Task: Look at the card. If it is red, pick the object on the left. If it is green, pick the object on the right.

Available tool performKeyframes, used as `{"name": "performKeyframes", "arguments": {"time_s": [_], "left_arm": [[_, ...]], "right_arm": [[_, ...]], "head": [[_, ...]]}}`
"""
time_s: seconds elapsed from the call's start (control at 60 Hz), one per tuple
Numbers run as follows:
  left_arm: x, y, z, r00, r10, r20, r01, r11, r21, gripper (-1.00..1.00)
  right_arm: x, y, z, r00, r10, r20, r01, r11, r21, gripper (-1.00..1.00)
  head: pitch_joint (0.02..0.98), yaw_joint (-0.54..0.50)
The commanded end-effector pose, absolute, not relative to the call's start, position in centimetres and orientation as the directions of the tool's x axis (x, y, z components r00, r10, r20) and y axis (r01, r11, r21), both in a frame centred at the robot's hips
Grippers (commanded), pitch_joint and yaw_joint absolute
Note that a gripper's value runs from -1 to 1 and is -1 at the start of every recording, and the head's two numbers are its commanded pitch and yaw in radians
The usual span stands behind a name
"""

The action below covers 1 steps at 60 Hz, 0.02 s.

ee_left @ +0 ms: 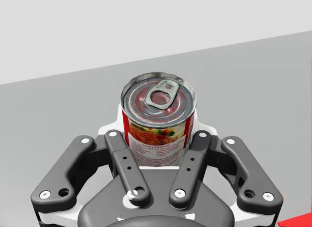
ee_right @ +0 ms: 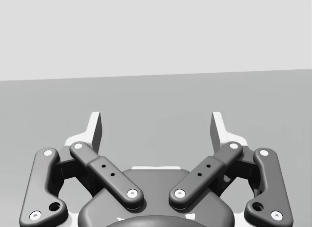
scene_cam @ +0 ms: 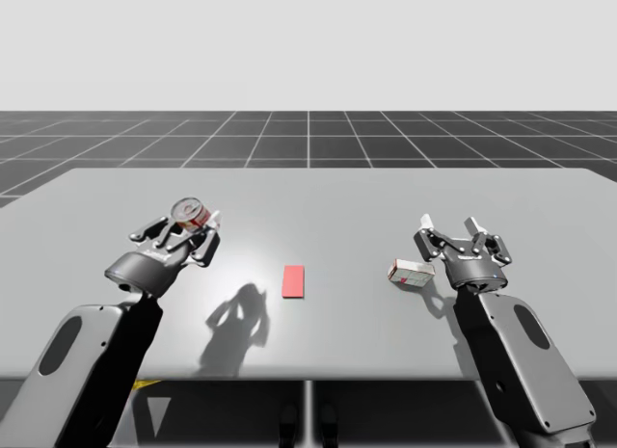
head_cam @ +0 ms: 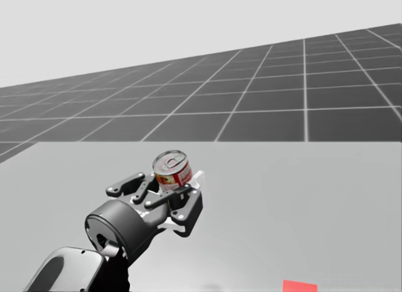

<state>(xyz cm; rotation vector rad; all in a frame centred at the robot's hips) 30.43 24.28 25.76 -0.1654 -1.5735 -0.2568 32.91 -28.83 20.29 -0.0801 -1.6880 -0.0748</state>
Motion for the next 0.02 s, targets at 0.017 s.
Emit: {"name": "performKeyframes", "arguments": {"time_s": [0.017], "left_arm": [[30.49,22.62,33.07,-0.214,-0.061,0.975,0.348,0.928,0.135,1.0]], "right_arm": [[32.92,-28.81,20.22,-0.116,0.01,0.9932,0.096,0.995,0.001,-1.0]], "head": [[0.455,0.34]]}}
